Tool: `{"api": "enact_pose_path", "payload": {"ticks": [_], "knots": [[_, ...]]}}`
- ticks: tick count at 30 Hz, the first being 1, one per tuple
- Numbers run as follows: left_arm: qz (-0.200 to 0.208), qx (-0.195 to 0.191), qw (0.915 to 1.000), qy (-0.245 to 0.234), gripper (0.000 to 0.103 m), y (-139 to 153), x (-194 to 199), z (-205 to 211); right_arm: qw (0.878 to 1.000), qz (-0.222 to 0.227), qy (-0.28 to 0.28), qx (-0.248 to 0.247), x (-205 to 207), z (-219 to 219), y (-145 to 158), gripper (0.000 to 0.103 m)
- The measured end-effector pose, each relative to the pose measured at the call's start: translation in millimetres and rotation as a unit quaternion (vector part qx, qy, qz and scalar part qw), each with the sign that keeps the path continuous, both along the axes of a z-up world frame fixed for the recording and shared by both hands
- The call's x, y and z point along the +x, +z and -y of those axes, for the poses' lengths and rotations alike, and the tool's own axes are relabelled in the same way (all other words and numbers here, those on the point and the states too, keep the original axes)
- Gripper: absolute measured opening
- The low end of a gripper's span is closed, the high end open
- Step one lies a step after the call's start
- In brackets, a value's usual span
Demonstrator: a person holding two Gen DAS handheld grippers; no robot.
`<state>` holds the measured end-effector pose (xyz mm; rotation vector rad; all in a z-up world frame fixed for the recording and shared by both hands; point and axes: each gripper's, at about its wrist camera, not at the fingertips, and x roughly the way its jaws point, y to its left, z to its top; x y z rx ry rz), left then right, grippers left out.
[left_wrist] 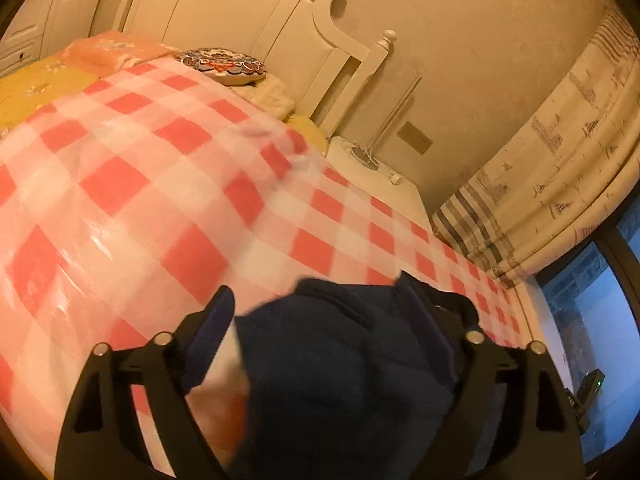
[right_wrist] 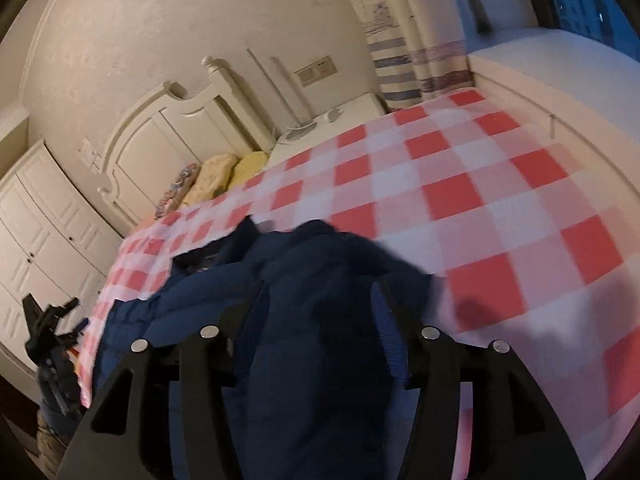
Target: Fold large clothes
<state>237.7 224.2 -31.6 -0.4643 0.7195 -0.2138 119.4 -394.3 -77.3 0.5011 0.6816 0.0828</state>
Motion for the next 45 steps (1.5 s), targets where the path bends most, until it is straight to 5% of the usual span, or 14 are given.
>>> {"api": "enact_pose_path", "payload": {"ticks": [4, 6, 7, 11, 13, 15, 18, 25, 31, 36, 40, 45], "knots": [[-0.029, 0.038, 0.9955, -0.082, 0.088, -11.7, 9.0, 7.6, 0.998, -0.015, 0.044, -0.032, 7.2, -1.1, 1.1, 0.055], [-0.038, 0.045, 0.9918, -0.113, 0.088, -20.3, 6.7, 16.7, 0.996, -0.023, 0.070, -0.045, 17.3, -7.8, 0.0, 0.083], [-0.044, 0.045, 0.9903, -0.124, 0.088, -24.8, 6.3, 20.3, 0.995, -0.025, 0.089, -0.040, 23.3, -11.8, -0.8, 0.089], [-0.062, 0.040, 0.9901, -0.119, 0.088, -40.5, 12.0, 29.4, 0.989, -0.039, 0.120, -0.077, 43.0, -33.2, -3.1, 0.091], [-0.064, 0.045, 0.9905, -0.113, 0.081, -44.9, 14.9, 33.5, 0.986, -0.043, 0.130, -0.094, 47.8, -43.0, -6.7, 0.081], [-0.062, 0.061, 0.9898, -0.113, 0.036, -47.9, 15.8, 40.3, 0.985, -0.042, 0.131, -0.105, 46.5, -47.4, -9.1, 0.055], [0.000, 0.105, 0.9900, -0.095, 0.008, -29.6, -8.2, 51.2, 0.985, 0.016, 0.106, -0.133, 23.9, -50.5, 3.7, 0.023], [0.139, 0.166, 0.9720, -0.091, 0.005, 61.2, -72.2, 91.0, 0.977, 0.126, 0.056, -0.165, -40.5, -63.8, 72.8, 0.013], [0.132, 0.166, 0.9759, -0.053, 0.005, 106.4, -26.8, 104.8, 0.982, 0.133, 0.001, -0.135, -11.5, -40.8, 117.2, 0.013], [0.051, 0.168, 0.9842, -0.020, 0.006, 54.9, 40.8, 104.9, 0.990, 0.050, -0.045, -0.125, 51.0, -24.1, 70.6, 0.013], [-0.032, 0.220, 0.9750, -0.006, 0.011, -51.8, 71.8, 116.1, 0.993, -0.052, -0.055, -0.095, 90.3, -18.0, -22.8, 0.013], [-0.035, 0.179, 0.9831, 0.020, 0.019, -57.2, 73.6, 96.7, 0.993, -0.060, -0.065, -0.073, 94.5, -12.5, -36.0, 0.013]]}}
